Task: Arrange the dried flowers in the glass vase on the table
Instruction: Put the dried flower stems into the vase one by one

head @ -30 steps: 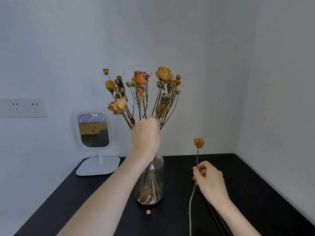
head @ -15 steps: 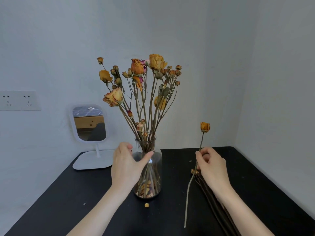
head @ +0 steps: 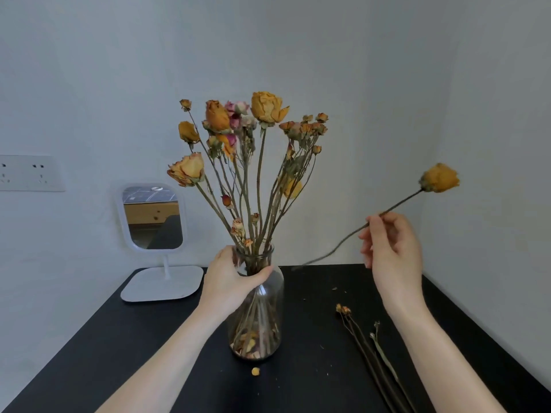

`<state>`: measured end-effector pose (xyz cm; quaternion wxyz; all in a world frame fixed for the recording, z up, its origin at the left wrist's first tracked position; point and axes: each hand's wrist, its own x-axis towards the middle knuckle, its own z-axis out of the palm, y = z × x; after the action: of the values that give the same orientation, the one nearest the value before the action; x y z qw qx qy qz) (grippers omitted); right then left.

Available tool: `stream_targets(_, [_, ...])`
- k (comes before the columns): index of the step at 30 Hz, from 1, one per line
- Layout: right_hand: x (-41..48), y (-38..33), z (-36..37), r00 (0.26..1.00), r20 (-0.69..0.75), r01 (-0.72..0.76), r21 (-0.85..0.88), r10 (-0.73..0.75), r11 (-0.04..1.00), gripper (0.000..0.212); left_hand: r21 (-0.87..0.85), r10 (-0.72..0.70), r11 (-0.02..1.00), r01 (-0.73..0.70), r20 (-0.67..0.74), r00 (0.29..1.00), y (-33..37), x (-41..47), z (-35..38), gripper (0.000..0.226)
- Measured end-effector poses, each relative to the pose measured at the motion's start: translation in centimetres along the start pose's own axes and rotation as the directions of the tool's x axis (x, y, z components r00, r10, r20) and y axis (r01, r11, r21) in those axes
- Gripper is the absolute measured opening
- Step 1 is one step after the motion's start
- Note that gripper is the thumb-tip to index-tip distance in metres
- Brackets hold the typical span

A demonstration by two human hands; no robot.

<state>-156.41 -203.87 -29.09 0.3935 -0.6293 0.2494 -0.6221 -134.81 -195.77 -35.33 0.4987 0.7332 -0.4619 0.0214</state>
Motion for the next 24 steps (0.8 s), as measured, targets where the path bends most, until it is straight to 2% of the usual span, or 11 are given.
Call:
stream_targets(3, [0.2, -0.7, 0.3, 1.000, -0.010, 0.011, 0.078, -0.010, 0.997, 0.016, -0.065, 0.015, 0.998, -0.009, 0.100, 0.995, -0.5, -0.2, -0.8, 0.035])
stream_targets(9, [0.5, -1.8, 0.5, 0.998, 0.004, 0.054, 0.135, -0.055, 0.989, 0.017, -0.193, -0.014, 0.979, 0.068, 0.267, 0.964, -0.7, -0.2, -1.6, 0.052])
stream_targets(13, [0.6, -2.3, 0.5, 0.995, 0.014, 0.096, 0.129, -0.099, 0.987, 0.018, -0.240, -0.007, 0.970, 0.046, 0.160, 0.987, 0.0, -0.5, -0.9, 0.076])
stream_targets(18, [0.7, -2.6, 0.2, 0.992, 0.021, 0.118, 0.116, -0.122, 0.986, 0.018, -0.170, -0.001, 0.986, 0.005, 0.023, 1.000, 0.3, -0.6, -0.6, 0.067])
stream_targets(22, [0.7, -3.0, 0.1, 0.992, 0.020, 0.123, 0.132, -0.127, 0.984, 0.019, -0.162, -0.005, 0.987, 0.013, 0.046, 0.999, -0.1, -0.4, -0.7, 0.070])
stream_targets(24, [0.6, -3.3, 0.3, 0.990, 0.030, 0.129, 0.137, -0.134, 0.982, 0.018, -0.179, -0.017, 0.983, 0.033, 0.091, 0.996, -0.3, -0.4, -0.9, 0.062])
